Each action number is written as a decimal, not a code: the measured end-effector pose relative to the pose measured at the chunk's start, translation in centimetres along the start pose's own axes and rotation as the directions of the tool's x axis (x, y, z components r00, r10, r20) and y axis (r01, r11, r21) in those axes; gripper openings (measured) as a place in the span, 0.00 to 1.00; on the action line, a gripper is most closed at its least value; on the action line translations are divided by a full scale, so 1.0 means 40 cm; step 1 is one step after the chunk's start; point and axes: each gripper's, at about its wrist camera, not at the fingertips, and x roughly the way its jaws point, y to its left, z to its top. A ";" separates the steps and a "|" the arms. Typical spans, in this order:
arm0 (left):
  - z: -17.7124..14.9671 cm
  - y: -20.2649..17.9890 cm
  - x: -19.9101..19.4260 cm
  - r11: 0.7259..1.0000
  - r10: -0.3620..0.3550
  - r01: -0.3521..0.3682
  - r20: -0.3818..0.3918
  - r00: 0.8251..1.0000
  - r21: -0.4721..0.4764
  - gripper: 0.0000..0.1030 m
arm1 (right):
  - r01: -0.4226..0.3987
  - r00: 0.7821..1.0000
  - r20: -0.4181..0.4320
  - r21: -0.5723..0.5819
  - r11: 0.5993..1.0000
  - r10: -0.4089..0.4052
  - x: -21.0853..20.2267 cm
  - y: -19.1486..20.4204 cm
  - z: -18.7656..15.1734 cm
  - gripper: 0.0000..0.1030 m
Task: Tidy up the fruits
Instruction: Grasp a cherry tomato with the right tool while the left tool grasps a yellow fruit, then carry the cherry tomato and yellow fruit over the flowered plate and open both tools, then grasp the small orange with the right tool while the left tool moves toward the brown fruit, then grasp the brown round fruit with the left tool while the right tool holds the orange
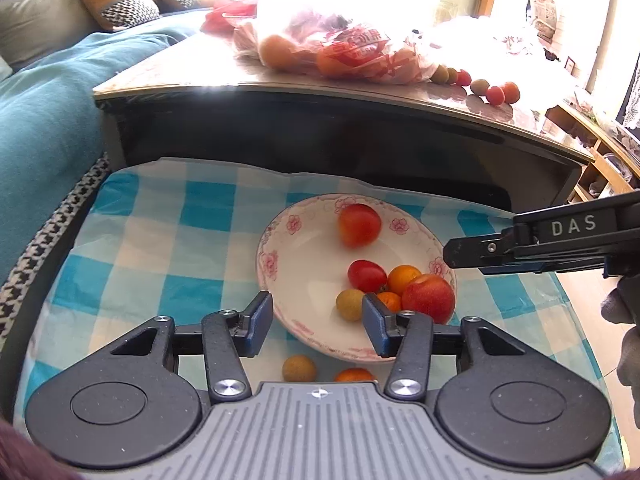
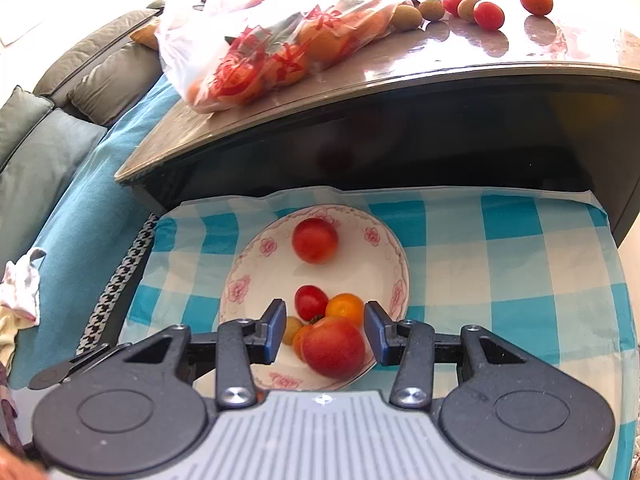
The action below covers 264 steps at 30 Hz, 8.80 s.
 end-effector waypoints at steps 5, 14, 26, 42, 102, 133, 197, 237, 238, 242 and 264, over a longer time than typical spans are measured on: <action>-0.024 0.009 -0.032 1.000 0.020 -0.020 -0.008 1.000 -0.006 0.62 | -0.009 1.000 -0.017 -0.023 1.000 0.008 -0.023 0.022 -0.035 0.43; -0.104 0.020 -0.066 1.000 0.012 -0.012 -0.080 0.997 -0.002 0.61 | -0.025 0.996 -0.083 -0.078 0.997 0.019 -0.019 0.070 -0.110 0.43; -0.215 0.014 -0.062 0.998 -0.023 0.033 -0.193 0.981 0.049 0.46 | -0.059 0.975 -0.221 -0.152 0.987 0.024 0.051 0.120 -0.202 0.43; -0.234 0.017 -0.046 0.997 -0.025 0.040 -0.210 0.977 0.065 0.47 | -0.053 0.957 -0.289 -0.250 0.967 -0.023 0.151 0.157 -0.235 0.28; 0.030 -0.016 0.090 1.000 -0.003 0.003 -0.015 1.000 0.027 0.41 | -0.001 0.999 -0.051 -0.080 0.997 -0.003 0.116 0.038 0.045 0.30; 0.007 -0.003 -0.013 0.999 0.039 -0.040 0.013 0.999 0.034 0.45 | -0.029 0.999 -0.042 -0.133 0.991 0.024 0.027 0.100 -0.026 0.30; -0.102 0.090 -0.073 0.989 0.147 -0.147 -0.102 0.984 0.011 0.73 | -0.012 0.982 -0.186 -0.166 0.986 -0.020 0.114 0.119 -0.173 0.30; -0.132 0.013 0.018 0.983 0.124 -0.105 -0.122 0.985 0.147 0.73 | 0.077 0.981 -0.151 -0.290 0.954 -0.125 0.056 0.113 -0.173 0.33; -0.134 0.008 0.023 0.983 0.118 -0.099 -0.118 0.986 0.155 0.73 | 0.074 0.980 -0.154 -0.291 0.954 -0.123 0.046 0.111 -0.170 0.33; -0.138 -0.002 0.047 0.981 0.120 -0.100 -0.110 0.987 0.169 0.70 | 0.075 0.979 -0.156 -0.305 0.949 -0.128 0.011 0.104 -0.166 0.33; -0.120 -0.014 0.132 0.989 0.089 -0.079 -0.068 0.994 0.128 0.45 | 0.030 0.976 -0.207 -0.209 0.977 -0.074 0.020 0.050 -0.150 0.33</action>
